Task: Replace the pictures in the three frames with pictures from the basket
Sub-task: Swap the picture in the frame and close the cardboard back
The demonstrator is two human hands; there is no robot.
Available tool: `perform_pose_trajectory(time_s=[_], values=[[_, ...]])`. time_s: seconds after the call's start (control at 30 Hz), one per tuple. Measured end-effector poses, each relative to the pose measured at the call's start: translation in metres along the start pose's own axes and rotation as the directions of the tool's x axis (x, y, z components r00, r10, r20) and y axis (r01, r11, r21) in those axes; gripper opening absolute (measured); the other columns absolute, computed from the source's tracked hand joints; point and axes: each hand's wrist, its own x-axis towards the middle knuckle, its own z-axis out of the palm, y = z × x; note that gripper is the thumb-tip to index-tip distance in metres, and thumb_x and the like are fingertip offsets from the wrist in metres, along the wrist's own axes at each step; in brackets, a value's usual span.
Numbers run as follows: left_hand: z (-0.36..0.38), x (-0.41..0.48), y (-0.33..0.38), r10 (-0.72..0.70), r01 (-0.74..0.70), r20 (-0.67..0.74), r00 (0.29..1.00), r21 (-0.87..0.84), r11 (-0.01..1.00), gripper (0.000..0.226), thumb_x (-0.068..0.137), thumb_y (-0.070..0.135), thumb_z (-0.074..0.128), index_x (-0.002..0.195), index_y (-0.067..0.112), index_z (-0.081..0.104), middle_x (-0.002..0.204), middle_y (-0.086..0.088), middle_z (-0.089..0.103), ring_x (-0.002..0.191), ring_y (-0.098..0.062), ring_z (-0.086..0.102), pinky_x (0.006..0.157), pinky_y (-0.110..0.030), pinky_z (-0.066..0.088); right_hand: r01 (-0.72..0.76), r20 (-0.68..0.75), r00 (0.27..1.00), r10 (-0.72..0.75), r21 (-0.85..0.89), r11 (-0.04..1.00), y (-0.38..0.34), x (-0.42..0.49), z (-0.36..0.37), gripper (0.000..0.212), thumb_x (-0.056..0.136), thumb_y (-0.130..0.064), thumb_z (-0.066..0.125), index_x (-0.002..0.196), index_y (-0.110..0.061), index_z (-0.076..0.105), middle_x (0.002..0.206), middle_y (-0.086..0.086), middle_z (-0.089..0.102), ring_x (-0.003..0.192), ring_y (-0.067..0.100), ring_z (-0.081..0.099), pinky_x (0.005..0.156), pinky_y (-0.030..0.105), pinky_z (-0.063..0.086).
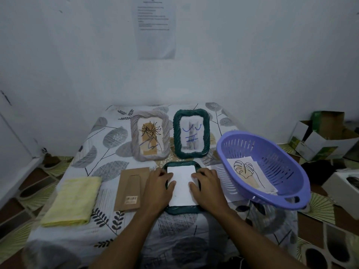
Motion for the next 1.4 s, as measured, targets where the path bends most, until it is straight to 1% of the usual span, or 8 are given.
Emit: perform_pose_trajectory(time_s=[0.4, 0.67, 0.8, 0.93, 1.03, 1.13, 1.27, 1.4], values=[[-0.011, -0.009, -0.011, -0.026, 0.026, -0.012, 1.0, -0.008, 1.0, 0.037, 0.089, 0.033, 0.051, 0.115, 0.014, 0.069, 0.1, -0.003, 0.055, 0.098, -0.022, 0.048, 0.084, -0.042, 0.046, 0.014, -0.068, 0.998, -0.006, 0.113, 0.993, -0.004, 0.002, 0.016, 0.037, 0.088, -0.031, 0.062, 0.119, -0.012, 0.065, 0.122, 0.002, 0.057, 0.116, 0.021, 0.046, 0.098, 0.034, 0.038], [-0.014, -0.006, -0.011, -0.069, 0.071, 0.031, 0.997, -0.067, 0.995, 0.035, 0.088, 0.029, 0.062, 0.12, 0.014, 0.066, 0.104, -0.001, 0.053, 0.104, -0.019, 0.046, 0.089, -0.033, 0.04, 0.007, -0.073, 0.997, 0.004, 0.152, 0.988, -0.003, 0.001, 0.015, 0.037, 0.088, -0.03, 0.062, 0.12, -0.014, 0.063, 0.123, 0.0, 0.057, 0.117, 0.019, 0.044, 0.1, 0.034, 0.037], [-0.031, 0.002, -0.004, -0.117, 0.111, -0.039, 0.992, -0.137, 0.984, 0.033, 0.089, 0.028, 0.061, 0.119, 0.013, 0.063, 0.107, -0.002, 0.05, 0.106, -0.02, 0.048, 0.089, -0.03, 0.04, 0.003, -0.093, 0.995, 0.017, 0.214, 0.977, -0.005, 0.001, 0.014, 0.034, 0.088, -0.03, 0.061, 0.12, -0.017, 0.061, 0.122, -0.001, 0.059, 0.116, 0.019, 0.046, 0.098, 0.035, 0.039], [-0.052, 0.003, -0.027, -0.148, 0.161, -0.096, 0.984, 0.148, 0.976, 0.041, 0.087, 0.039, 0.049, 0.112, 0.01, 0.064, 0.115, -0.006, 0.057, 0.106, -0.023, 0.048, 0.088, -0.034, 0.04, -0.002, -0.095, 0.995, 0.025, 0.239, 0.971, -0.005, 0.001, 0.013, 0.032, 0.089, -0.03, 0.061, 0.119, -0.017, 0.062, 0.12, -0.001, 0.06, 0.116, 0.019, 0.046, 0.098, 0.034, 0.038], [-0.059, -0.008, -0.048, -0.346, 0.352, -0.074, 0.935, 0.309, 0.884, 0.052, 0.082, 0.047, 0.057, 0.111, 0.003, 0.057, 0.117, -0.014, 0.051, 0.109, -0.031, 0.048, 0.089, -0.042, 0.044, 0.0, -0.096, 0.995, 0.023, 0.235, 0.972, -0.005, 0.001, 0.013, 0.031, 0.089, -0.029, 0.062, 0.117, -0.018, 0.063, 0.121, -0.001, 0.06, 0.116, 0.02, 0.047, 0.098, 0.036, 0.039], [-0.06, -0.017, -0.052, -0.425, 0.439, -0.107, 0.899, 0.218, 0.872, 0.057, 0.077, 0.043, 0.063, 0.109, -0.002, 0.052, 0.115, -0.017, 0.047, 0.108, -0.033, 0.048, 0.086, -0.042, 0.045, -0.003, -0.094, 0.995, 0.026, 0.238, 0.971, -0.006, 0.001, 0.013, 0.029, 0.088, -0.029, 0.062, 0.115, -0.017, 0.064, 0.12, -0.001, 0.06, 0.116, 0.02, 0.047, 0.099, 0.039, 0.04], [-0.065, -0.014, -0.049, -0.465, 0.472, -0.102, 0.879, 0.051, 0.88, 0.043, 0.068, 0.038, 0.061, 0.086, -0.001, 0.053, 0.104, -0.018, 0.048, 0.1, -0.033, 0.049, 0.081, -0.04, 0.044, -0.017, -0.076, 0.996, 0.036, 0.239, 0.971, -0.007, 0.0, 0.011, 0.029, 0.089, -0.029, 0.061, 0.116, -0.017, 0.063, 0.121, 0.0, 0.06, 0.117, 0.02, 0.046, 0.1, 0.039, 0.04], [-0.079, -0.005, -0.039, -0.495, 0.484, -0.113, 0.862, -0.112, 0.868, 0.035, 0.062, 0.04, 0.062, 0.059, 0.011, 0.043, 0.072, -0.013, 0.055, 0.073, -0.032, 0.059, 0.053, -0.032, 0.043, -0.035, -0.039, 0.998, 0.047, 0.265, 0.963, -0.009, 0.001, 0.006, 0.03, 0.089, -0.029, 0.062, 0.117, -0.019, 0.063, 0.123, 0.0, 0.059, 0.119, 0.02, 0.045, 0.101, 0.038, 0.038]])
